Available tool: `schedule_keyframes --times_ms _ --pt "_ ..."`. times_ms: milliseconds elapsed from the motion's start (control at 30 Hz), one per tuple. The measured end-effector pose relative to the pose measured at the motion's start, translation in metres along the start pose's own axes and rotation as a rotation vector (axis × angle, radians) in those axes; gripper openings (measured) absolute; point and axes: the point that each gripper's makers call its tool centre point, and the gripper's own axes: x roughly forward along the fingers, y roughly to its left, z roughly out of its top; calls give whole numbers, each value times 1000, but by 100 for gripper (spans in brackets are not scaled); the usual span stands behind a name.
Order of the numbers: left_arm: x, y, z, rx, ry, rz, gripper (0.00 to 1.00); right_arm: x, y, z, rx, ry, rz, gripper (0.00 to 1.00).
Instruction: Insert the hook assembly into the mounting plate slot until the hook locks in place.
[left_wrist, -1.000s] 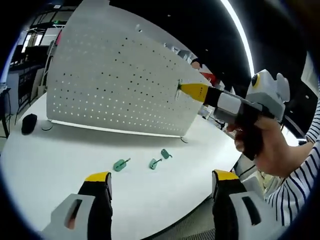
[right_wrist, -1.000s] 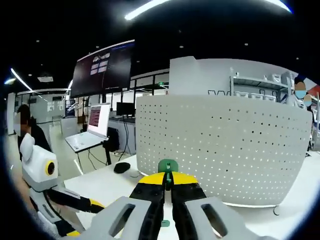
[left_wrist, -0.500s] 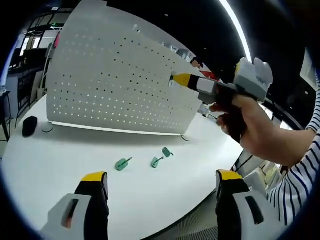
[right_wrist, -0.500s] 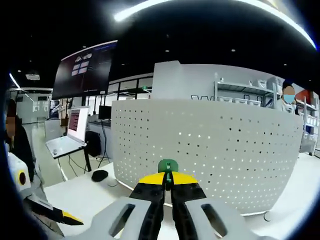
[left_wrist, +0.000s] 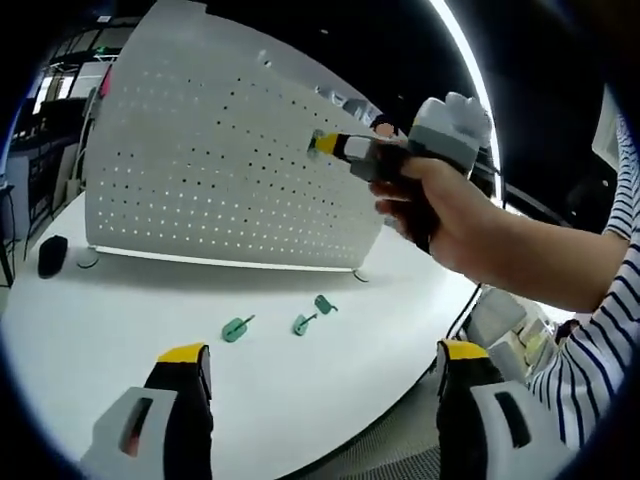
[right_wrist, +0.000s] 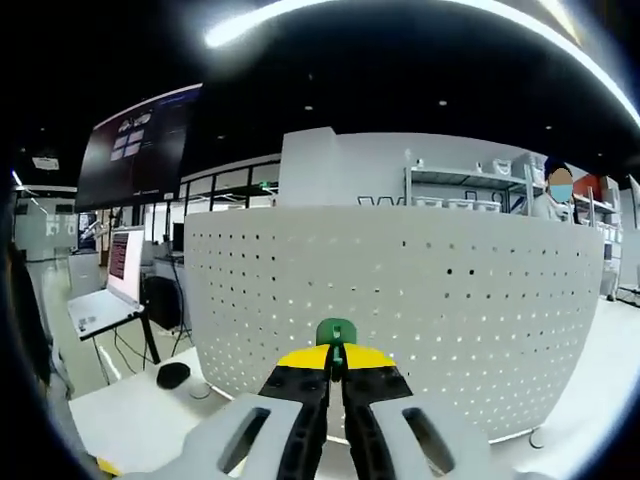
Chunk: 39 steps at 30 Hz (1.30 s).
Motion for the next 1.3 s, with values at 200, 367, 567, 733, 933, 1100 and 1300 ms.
schedule_keyframes --times_ms 200,367,567,733,933,1100,1300 --pt "1 1 0 29 -1 12 99 14 -9 11 -3 -27 -23 1" --pt "1 1 0 36 -3 14 100 26 -19 20 -9 -49 -46 1" --pt "1 1 0 27 -1 14 100 42 -30 34 -16 -74 -67 1" --pt "1 3 -1 19 2 18 100 53 -41 41 -14 -85 -95 1" --pt "1 8 -2 5 9 32 100 62 -51 57 -16 -119 -130 1" --pt "1 8 -2 3 12 33 100 67 -59 59 -51 -113 -177 1" --pt "-1 11 -1 -14 6 42 99 72 -61 60 -62 -112 -193 1"
